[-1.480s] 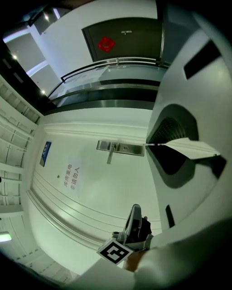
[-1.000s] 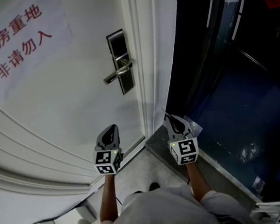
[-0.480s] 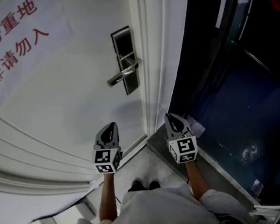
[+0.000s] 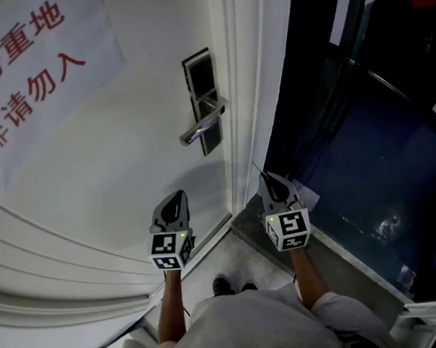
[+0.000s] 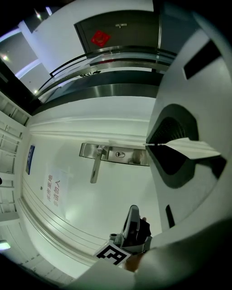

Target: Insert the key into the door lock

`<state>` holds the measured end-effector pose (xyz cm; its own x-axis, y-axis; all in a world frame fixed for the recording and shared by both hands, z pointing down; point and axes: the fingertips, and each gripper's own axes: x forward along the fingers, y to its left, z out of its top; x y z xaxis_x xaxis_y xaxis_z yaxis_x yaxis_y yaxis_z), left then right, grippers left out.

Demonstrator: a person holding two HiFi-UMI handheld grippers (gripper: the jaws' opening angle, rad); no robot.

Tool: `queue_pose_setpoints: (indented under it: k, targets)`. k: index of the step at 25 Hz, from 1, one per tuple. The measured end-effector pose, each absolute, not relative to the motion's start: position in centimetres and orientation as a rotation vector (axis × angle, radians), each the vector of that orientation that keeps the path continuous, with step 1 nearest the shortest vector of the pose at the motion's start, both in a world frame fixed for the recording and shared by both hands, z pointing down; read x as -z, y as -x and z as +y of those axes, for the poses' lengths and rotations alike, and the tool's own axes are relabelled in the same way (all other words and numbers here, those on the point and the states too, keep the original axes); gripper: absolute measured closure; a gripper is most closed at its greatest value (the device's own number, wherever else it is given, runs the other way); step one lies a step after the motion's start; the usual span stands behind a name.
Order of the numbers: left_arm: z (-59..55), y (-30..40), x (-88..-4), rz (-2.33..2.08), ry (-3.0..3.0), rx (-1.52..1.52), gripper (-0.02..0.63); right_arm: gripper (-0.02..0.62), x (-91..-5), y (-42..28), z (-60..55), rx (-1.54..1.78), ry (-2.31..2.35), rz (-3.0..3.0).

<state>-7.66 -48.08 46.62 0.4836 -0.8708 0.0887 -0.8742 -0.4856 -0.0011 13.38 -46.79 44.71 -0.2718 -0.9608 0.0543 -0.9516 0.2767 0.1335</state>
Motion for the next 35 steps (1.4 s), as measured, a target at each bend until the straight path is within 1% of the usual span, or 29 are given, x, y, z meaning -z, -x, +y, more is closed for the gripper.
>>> queue_pose_setpoints:
  k: [10, 19, 35]
  targets:
    - [-48.0, 8.9, -46.2, -1.446, -2.753, -0.11, 0.589, 0.566, -44.1, -11.6, -45.9, 0.116, -1.926, -2.334]
    - [-47.9, 9.9, -46.6, -1.41, -2.769, -0.098, 0.589, 0.566, -44.2, -10.2, -45.4, 0.132, -1.931, -2.309]
    - [-50.0, 9.2, -45.0, -1.62, -2.67, -0.098, 0.589, 0.566, -41.2, -12.8, -50.2, 0.214, -1.81, -2.446]
